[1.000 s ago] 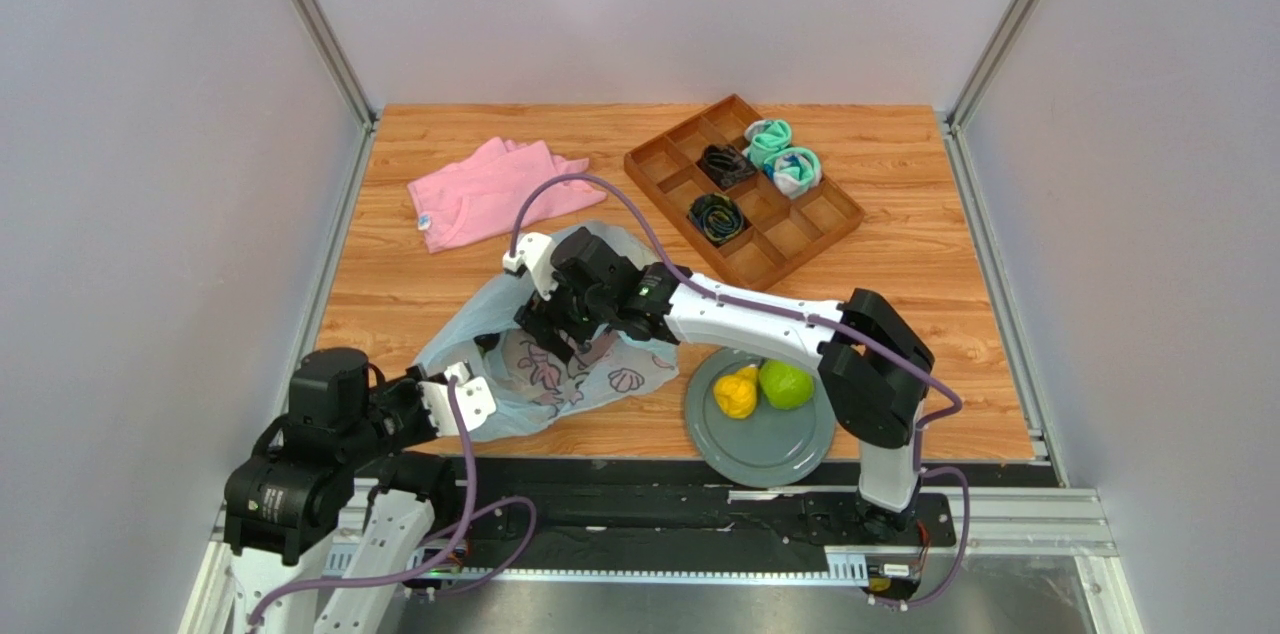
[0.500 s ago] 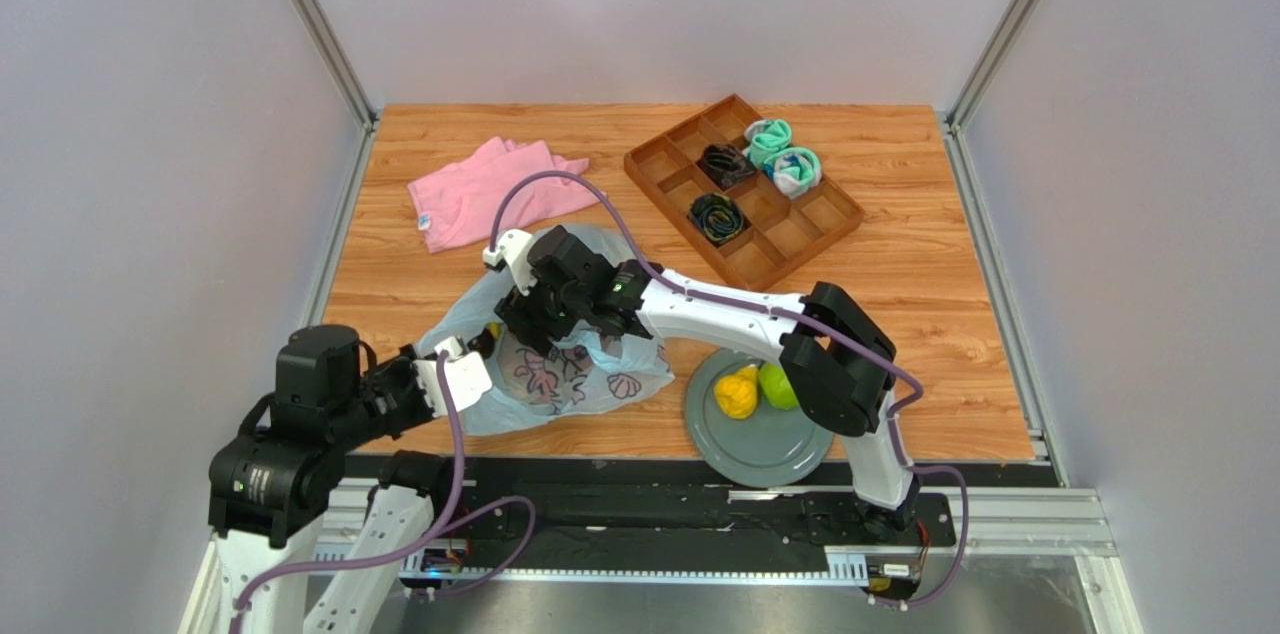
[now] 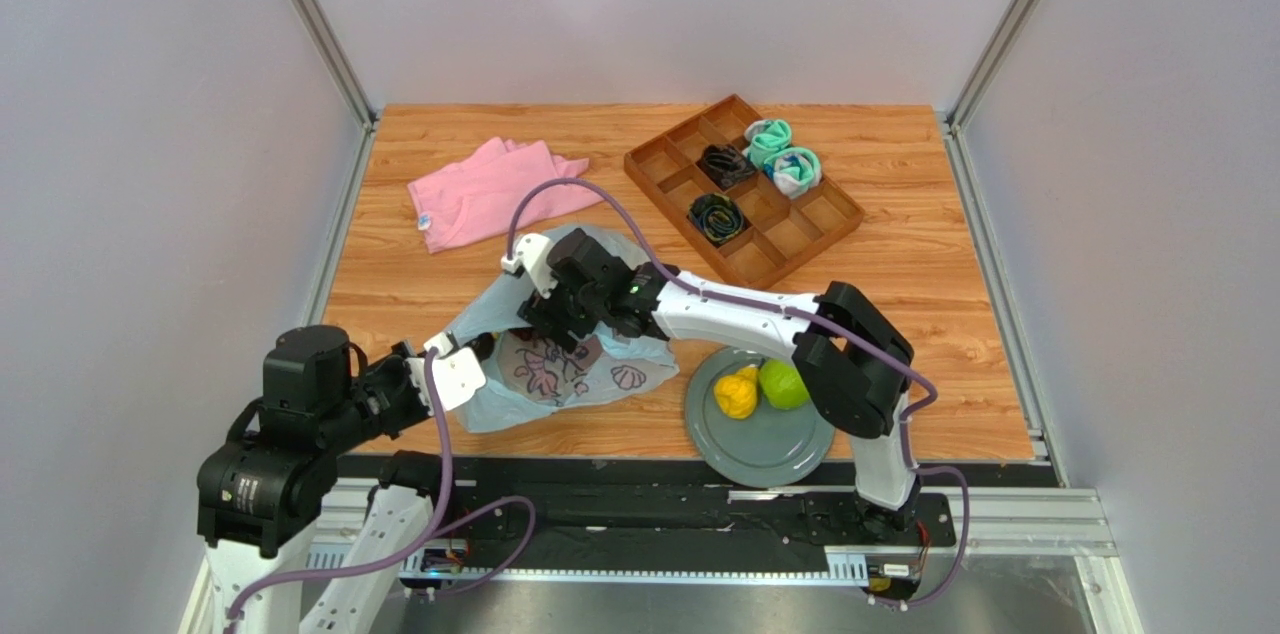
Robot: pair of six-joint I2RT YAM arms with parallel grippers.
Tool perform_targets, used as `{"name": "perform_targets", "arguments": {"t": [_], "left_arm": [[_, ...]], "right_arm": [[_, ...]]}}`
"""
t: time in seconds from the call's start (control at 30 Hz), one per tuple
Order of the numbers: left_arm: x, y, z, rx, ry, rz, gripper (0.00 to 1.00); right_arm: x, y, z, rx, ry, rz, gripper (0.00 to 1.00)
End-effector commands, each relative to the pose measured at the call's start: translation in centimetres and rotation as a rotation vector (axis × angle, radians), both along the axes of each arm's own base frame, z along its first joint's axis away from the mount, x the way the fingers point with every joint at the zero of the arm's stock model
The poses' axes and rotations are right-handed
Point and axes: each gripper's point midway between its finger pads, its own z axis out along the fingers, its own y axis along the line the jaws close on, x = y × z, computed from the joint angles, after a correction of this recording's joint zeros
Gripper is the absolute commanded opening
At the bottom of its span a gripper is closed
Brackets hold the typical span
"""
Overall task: Take the fake fruits out of the plastic bag
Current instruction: Adjust the plastic bag at the center of the board.
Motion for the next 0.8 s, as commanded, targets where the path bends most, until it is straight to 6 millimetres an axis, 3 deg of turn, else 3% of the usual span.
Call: {"name": "perform_targets", "arguments": {"t": [0.0, 0.1, 0.13, 0.2, 0.27, 0.33, 0.37, 0.43, 0.47, 0.53, 0.63, 0.77], "left_arm": [[-4.2, 1.0, -1.9, 0.036, 0.135, 0.008, 0.00], [-4.5, 0.7, -1.8, 0.013, 0.117, 0.000, 0.00], [-4.6, 0.6, -1.8, 0.006, 0.119, 0.001, 0.00], [-4.9, 0.3, -2.2, -0.012, 0.136, -0.002, 0.00], [-5.0, 0.2, -2.4, -0.021, 0.148, -0.001, 0.00], [-4.9, -0.1, -2.3, -0.041, 0.155, 0.000, 0.00], [-4.7, -0.3, -2.0, -0.050, 0.145, 0.000, 0.00], [-4.6, -0.6, -1.6, -0.073, 0.145, -0.001, 0.00], [-4.5, -0.7, -1.2, -0.085, 0.139, 0.000, 0.00], [-4.5, -1.2, -0.9, -0.103, 0.143, -0.014, 0.00], [-4.4, -1.7, -0.8, -0.121, 0.165, -0.033, 0.00], [-4.1, -1.8, -0.8, -0.117, 0.169, -0.049, 0.00]], "right_arm": [[9.0, -5.5, 5.7, 0.016, -0.260, -0.222, 0.72], [12.7, -9.2, 9.3, 0.054, -0.325, -0.369, 0.70], [13.3, -10.3, 11.0, 0.073, -0.357, -0.418, 0.70], [13.2, -11.2, 12.2, 0.101, -0.368, -0.448, 0.70], [11.7, -11.1, 13.9, 0.161, -0.342, -0.421, 0.69], [9.2, -10.4, 13.2, 0.179, -0.288, -0.366, 0.70], [7.4, -9.6, 14.2, 0.207, -0.292, -0.319, 0.70], [4.8, -8.9, 13.5, 0.194, -0.280, -0.209, 0.72], [3.0, -8.3, 14.6, 0.216, -0.290, -0.141, 0.74], [0.4, -7.5, 14.7, 0.213, -0.274, -0.006, 0.78], [-2.6, -6.8, 16.0, 0.252, -0.233, 0.134, 0.77], [-3.3, -5.6, 14.9, 0.259, -0.157, 0.154, 0.66]]}}
